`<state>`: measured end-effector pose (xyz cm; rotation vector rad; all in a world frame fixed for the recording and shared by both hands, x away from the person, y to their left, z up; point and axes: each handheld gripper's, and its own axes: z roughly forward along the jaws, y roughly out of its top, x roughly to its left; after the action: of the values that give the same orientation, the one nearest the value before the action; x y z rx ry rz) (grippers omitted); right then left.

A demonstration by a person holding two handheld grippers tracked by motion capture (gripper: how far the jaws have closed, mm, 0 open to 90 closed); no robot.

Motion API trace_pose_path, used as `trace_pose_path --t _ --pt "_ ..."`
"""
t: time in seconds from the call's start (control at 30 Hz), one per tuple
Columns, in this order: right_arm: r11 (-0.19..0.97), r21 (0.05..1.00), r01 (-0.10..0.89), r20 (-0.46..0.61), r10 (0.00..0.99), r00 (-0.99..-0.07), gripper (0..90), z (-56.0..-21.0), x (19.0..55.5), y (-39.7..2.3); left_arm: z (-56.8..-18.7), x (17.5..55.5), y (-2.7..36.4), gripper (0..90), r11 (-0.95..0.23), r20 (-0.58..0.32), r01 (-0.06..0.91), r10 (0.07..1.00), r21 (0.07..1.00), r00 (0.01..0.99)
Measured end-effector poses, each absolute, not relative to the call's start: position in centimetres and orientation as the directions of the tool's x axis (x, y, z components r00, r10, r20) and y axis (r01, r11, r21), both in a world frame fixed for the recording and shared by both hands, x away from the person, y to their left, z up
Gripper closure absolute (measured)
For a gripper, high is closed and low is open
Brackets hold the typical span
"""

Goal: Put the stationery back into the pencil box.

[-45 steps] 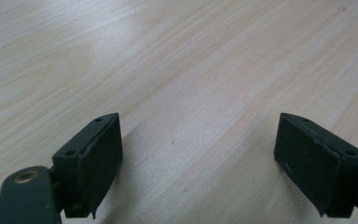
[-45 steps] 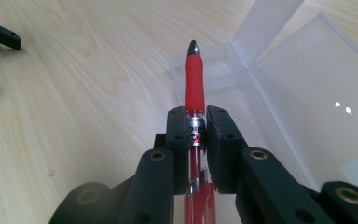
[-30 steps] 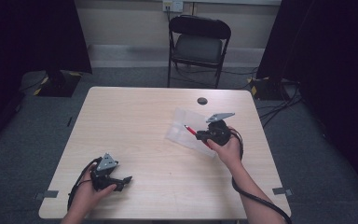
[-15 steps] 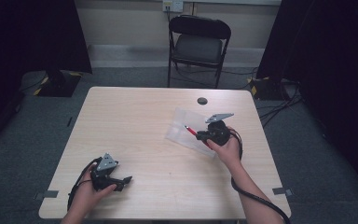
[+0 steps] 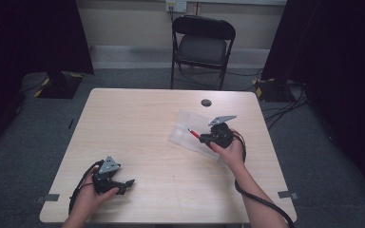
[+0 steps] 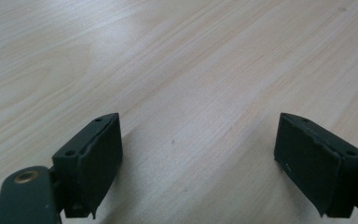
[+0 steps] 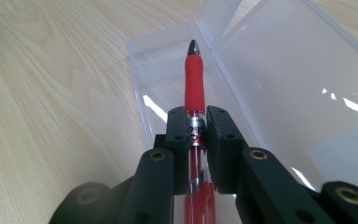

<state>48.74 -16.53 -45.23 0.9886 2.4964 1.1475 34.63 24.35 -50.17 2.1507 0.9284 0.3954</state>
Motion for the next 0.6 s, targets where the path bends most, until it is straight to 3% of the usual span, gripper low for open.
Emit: trace_pose_path --t 0.6 --pt "0.497 0.727 0.473 0.052 0.647 -0.761 80.0 -46.00 48.96 -16.35 -50.17 34.63 24.35 15.1 -0.458 -0.011 0.493 0.724 0.739 0.690"
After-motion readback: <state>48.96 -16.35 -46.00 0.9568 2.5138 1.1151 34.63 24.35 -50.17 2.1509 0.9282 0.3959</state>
